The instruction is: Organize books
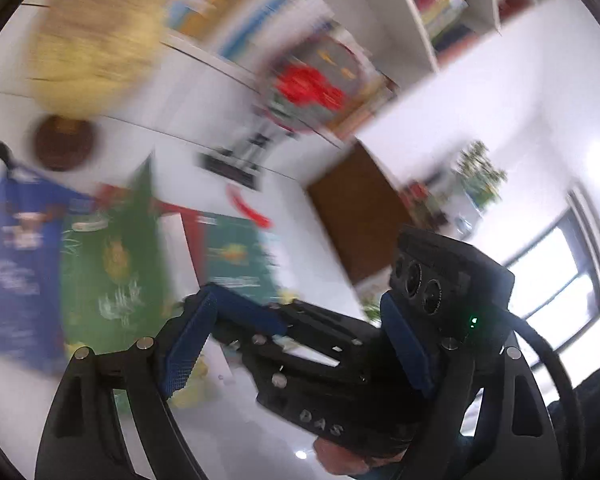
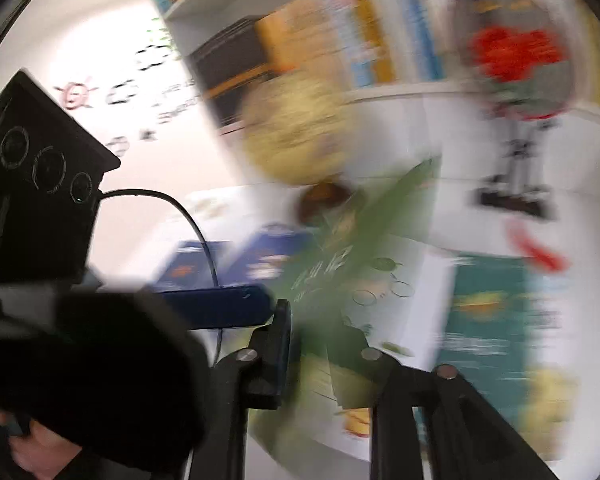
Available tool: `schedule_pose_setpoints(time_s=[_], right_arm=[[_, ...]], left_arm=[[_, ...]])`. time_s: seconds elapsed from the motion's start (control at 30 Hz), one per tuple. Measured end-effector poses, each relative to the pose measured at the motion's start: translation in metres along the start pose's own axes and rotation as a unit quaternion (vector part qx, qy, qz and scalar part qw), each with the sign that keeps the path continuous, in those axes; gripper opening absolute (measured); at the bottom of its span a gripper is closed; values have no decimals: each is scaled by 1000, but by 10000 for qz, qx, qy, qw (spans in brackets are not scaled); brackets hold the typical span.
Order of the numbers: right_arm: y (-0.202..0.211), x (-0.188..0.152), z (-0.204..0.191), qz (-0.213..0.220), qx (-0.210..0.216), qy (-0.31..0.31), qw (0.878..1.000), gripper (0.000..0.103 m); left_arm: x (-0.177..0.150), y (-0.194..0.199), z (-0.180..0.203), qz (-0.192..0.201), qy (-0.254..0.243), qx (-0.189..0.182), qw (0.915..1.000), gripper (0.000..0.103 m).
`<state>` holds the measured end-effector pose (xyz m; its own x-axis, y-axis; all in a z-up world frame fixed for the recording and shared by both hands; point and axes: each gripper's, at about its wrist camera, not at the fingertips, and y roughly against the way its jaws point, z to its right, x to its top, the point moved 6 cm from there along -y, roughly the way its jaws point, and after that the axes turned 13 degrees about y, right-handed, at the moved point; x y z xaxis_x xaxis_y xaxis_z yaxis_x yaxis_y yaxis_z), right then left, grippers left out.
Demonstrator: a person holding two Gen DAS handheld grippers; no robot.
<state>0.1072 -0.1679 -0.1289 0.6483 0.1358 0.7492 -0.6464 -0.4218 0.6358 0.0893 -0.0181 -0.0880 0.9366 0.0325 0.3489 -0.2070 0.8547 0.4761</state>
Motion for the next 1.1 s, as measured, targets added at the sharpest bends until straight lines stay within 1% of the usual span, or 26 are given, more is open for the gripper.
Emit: schedule_pose_setpoints(time_s=[0.03,0.1,0.13,0.17,0.23,0.27,0.33,0.4,0.43,0.47,0.5,0.57,0.63,0.67,0.73,0.83,0.93,1.0,1.1], right_arm=[[-18,6,-19,-76,-62,44,9999,17],[-52,9,-50,-292,-99,227,9993,17],[-64,6,-59,-405,-73,223,9989,17],[-79,1,-68,-579,-35,167,9982,17],[-101,-7,-78,-780,-157,-2,9968,17],[-103,-10,-77,-828,-235,-100,9962,18],[-108,-16,-68,-956,-467,-386,9936,23],[-110,-23,-48,-1170,-868,-531,9879,37],[-109,-28,-40,-1255,-1010,-557,9854,40],[-104,-35,-34,-1327,-1134,-584,9829,45],[-99,-41,-26,-1403,-1252,-622,9802,46],[-93,-48,-15,-1487,-1343,-712,9771,54],[-88,-58,-3,-1576,-1234,-934,9753,54],[-87,-60,-1,-1592,-1185,-968,9753,54],[-98,-64,6,-1705,-1042,-946,9753,54],[-114,-58,7,-1658,-803,-765,9799,54],[-125,-58,11,-1730,-784,-622,9798,50],[-128,-62,18,-1796,-858,-586,9782,47],[-128,-62,24,-1660,-710,-622,9816,48]], left_arm=[[3,12,-11,45,52,92,9999,82],[10,49,-50,172,193,492,9985,82],[11,59,-63,193,232,618,9976,82],[13,73,-83,187,267,874,9956,82],[14,89,-123,34,281,1467,9888,82],[12,90,-134,-54,314,1586,9868,82],[10,86,-160,-333,439,1676,9843,82],[7,73,-171,-528,435,1745,9823,82],[2,58,-176,-724,487,1694,9817,82],[-4,52,-179,-862,533,1610,9817,82],[-8,34,-173,-1004,606,1544,9810,82],[-17,9,-176,-1246,801,1477,9779,82],[-26,-10,-178,-1419,1006,1416,9745,82],[-30,-13,-176,-1431,1025,1426,9740,82],[-29,-22,-170,-1363,1006,1465,9746,82],[-28,-31,-167,-1305,1029,1544,9739,82],[-25,-43,-171,-1207,1136,1660,9721,82],[-26,-47,-172,-1192,1226,1659,9712,82],[-27,-51,-172,-1102,1245,1751,9704,82]])
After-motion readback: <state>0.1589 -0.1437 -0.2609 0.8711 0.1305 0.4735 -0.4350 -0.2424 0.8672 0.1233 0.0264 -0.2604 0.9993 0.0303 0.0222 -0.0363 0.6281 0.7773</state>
